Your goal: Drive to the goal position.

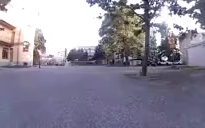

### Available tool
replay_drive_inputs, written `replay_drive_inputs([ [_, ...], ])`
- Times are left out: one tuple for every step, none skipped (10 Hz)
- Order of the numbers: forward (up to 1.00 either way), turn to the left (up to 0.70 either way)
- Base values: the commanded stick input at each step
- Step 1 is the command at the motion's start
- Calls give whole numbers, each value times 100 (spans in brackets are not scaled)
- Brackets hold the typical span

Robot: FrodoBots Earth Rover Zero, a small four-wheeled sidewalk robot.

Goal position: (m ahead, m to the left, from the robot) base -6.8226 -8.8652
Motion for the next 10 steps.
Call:
replay_drive_inputs([
  [70, 28],
  [70, 31],
  [70, 35],
  [70, 35],
  [70, 35],
  [70, 35],
  [70, 21],
  [70, 0],
  [70, 0],
  [70, 0],
])
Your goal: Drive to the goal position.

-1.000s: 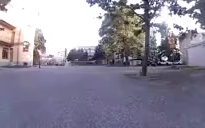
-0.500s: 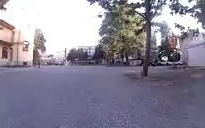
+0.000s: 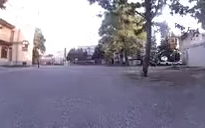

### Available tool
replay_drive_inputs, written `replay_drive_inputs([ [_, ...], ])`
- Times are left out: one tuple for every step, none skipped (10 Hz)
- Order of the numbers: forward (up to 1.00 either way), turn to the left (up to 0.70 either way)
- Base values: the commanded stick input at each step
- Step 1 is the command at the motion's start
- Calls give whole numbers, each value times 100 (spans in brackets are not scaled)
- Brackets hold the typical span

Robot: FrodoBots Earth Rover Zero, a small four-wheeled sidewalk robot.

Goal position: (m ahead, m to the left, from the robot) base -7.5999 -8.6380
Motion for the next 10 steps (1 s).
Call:
replay_drive_inputs([
  [70, 0],
  [70, 0],
  [70, 0],
  [70, 10],
  [70, 26],
  [70, 35],
  [70, 31],
  [70, 16],
  [70, 0],
  [70, 0],
])
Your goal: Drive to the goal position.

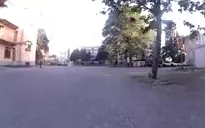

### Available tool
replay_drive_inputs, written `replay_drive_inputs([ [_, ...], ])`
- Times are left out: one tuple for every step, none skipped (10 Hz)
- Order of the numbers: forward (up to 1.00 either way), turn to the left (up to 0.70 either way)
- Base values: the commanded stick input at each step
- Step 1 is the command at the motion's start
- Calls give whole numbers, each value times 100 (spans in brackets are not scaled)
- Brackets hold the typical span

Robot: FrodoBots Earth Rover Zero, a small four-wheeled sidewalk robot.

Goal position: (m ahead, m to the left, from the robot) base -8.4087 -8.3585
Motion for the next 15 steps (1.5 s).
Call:
replay_drive_inputs([
  [70, 0],
  [70, 0],
  [70, 0],
  [70, 0],
  [70, 0],
  [70, 0],
  [70, 0],
  [70, 0],
  [70, 0],
  [70, 0],
  [70, 0],
  [70, 0],
  [70, 0],
  [70, 0],
  [70, 0],
])
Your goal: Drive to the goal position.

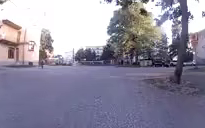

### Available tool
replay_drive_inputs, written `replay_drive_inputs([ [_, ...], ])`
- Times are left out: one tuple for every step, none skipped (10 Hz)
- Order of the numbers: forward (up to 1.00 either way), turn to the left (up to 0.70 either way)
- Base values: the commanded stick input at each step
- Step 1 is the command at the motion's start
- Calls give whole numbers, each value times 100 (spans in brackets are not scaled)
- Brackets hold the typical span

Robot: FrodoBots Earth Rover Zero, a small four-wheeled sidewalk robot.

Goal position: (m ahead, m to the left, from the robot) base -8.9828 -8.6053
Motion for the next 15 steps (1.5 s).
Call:
replay_drive_inputs([
  [70, 0],
  [70, 0],
  [70, 0],
  [70, 0],
  [70, 0],
  [70, 0],
  [70, 0],
  [70, 0],
  [70, 0],
  [70, 0],
  [70, 0],
  [70, 0],
  [70, 0],
  [70, 0],
  [70, 0],
])
